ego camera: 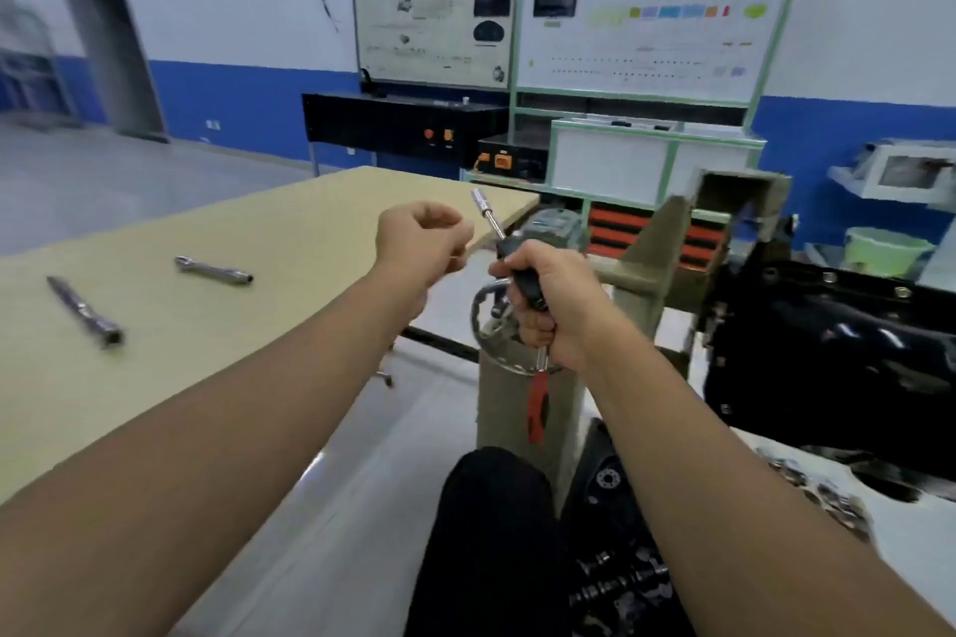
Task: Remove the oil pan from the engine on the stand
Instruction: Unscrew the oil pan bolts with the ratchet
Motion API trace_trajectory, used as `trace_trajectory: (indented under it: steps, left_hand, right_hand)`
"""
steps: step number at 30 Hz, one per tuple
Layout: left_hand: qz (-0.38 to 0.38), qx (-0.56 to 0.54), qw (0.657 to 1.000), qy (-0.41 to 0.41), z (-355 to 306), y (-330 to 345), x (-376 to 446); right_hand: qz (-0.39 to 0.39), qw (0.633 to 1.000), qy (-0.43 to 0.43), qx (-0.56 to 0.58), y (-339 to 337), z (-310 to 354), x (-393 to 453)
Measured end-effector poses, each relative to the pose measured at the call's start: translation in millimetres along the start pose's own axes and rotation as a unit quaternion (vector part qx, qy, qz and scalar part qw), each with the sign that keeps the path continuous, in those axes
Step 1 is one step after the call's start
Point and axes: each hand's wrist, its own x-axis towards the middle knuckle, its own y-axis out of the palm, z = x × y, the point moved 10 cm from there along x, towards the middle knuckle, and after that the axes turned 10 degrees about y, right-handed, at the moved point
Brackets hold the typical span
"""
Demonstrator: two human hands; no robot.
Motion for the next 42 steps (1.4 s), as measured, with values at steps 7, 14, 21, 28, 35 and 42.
trace_trajectory:
  steps: [7,14,21,28,35,42]
  left_hand:
    - [0.037,0.456,0.889,0.024,88,-181,10]
    - [0.041,0.423,0.904,0.044,107,-190,24]
    - [-0.004,0.328,0.944,0.023,114,-200,23]
    - [-0.139,0.168,0.972,0.082,50,-158,-5]
    - [0.122,-0.319,0.903,-0.261,50,90,-52]
    - [0.126,-0.411,0.867,-0.252,-8,238,-99]
  right_hand:
    - [0.055,0.993,0.1,0.018,108,-73,46]
    - [0.077,0.977,0.18,0.086,169,-123,84]
    - [0.071,0.965,0.208,0.14,171,-145,92]
    - [0.052,0.989,0.109,0.085,131,-94,67]
    - [-0.212,0.974,-0.031,0.072,5,-13,7]
    - [-0.356,0.821,-0.088,0.438,-182,-14,-107]
